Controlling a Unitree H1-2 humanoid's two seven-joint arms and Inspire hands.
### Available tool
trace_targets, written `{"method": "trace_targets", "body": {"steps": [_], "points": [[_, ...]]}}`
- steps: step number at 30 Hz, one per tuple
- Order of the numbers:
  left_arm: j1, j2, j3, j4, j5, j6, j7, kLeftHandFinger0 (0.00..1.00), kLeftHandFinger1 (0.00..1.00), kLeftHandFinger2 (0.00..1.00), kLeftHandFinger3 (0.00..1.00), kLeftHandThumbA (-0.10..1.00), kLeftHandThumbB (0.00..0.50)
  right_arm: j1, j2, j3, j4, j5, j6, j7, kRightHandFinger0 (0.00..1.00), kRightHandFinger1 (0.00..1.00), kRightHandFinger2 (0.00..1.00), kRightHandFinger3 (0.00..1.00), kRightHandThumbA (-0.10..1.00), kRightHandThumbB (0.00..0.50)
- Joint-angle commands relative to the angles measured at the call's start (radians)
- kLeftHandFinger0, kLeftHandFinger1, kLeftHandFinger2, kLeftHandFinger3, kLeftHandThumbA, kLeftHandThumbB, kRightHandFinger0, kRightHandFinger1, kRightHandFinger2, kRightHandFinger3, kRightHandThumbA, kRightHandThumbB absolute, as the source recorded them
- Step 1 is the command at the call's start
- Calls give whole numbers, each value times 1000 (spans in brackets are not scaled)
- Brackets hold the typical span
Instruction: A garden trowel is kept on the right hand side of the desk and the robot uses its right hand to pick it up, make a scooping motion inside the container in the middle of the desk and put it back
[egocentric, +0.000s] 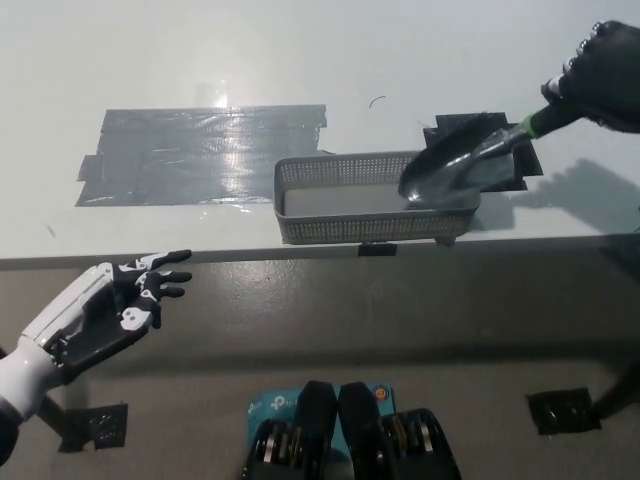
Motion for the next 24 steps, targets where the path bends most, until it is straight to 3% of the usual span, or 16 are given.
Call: {"method": "trace_targets", "body": {"steps": [1, 2, 3, 7, 8, 11, 13, 17, 19, 20, 21, 24], "points": [[-24, 25, -3, -4, 8, -25, -16, 852, 846, 906, 1000, 1000, 206, -22, -39, -32, -7, -37, -7, 5, 0, 2, 320, 433, -100, 0], [-25, 25, -3, -4, 9, -25, -16, 849, 845, 906, 1000, 1000, 207, -22, -39, -33, -7, -38, -7, 6, 0, 0, 313, 433, -100, 0], [-25, 24, -5, 1, 9, -29, -18, 842, 841, 902, 1000, 1000, 213, -28, -41, -17, 4, -80, -7, -6, 0, 0, 309, 304, -98, 0], [-28, 22, -10, 4, 8, -28, -17, 840, 839, 895, 1000, 1000, 218, -41, -30, -1, 32, -148, -7, -1, 0, 2, 303, 165, -100, 0], [-28, 20, -13, 1, 10, -26, -16, 845, 846, 898, 1000, 1000, 212, -45, -32, 13, 36, -174, -7, -27, 0, 0, 294, 72, -100, 0], [-33, 19, -19, 4, 9, -33, -19, 835, 839, 892, 1000, 1000, 224, -46, 5, -4, 41, -188, 65, 78, 0, 28, 381, 107, -77, 0], [-36, 20, -22, 7, 4, -35, -21, 840, 836, 890, 1000, 1000, 231, -56, 26, 0, 47, -234, 110, 135, 0, 102, 472, 207, -37, 0], [-40, 24, -26, 6, 1, -34, -25, 864, 846, 894, 1000, 1000, 248, -71, 49, 12, 70, -312, 134, 115, 0, 121, 482, 132, 22, 0], [-46, 22, -29, 2, 4, -28, -22, 867, 848, 894, 1000, 1000, 249, -71, 58, 6, 61, -316, 132, 116, 0, 88, 452, 97, 187, 0], [-48, 20, -29, 0, 2, -24, -21, 868, 847, 891, 1000, 1000, 252, -75, 67, 5, 65, -313, 121, 112, 0, 94, 458, 130, 252, 0], [-50, 18, -29, -5, -2, -16, -20, 866, 847, 889, 1000, 1000, 253, -74, 78, 2, 54, -306, 114, 107, 0, 84, 442, 63, 144, 0], [-54, 13, -34, -10, -1, -10, -18, 868, 853, 892, 1000, 1000, 244, -75, 93, 4, 35, -316, 92, 72, 0, 63, 409, 67, 71, 0]]}}
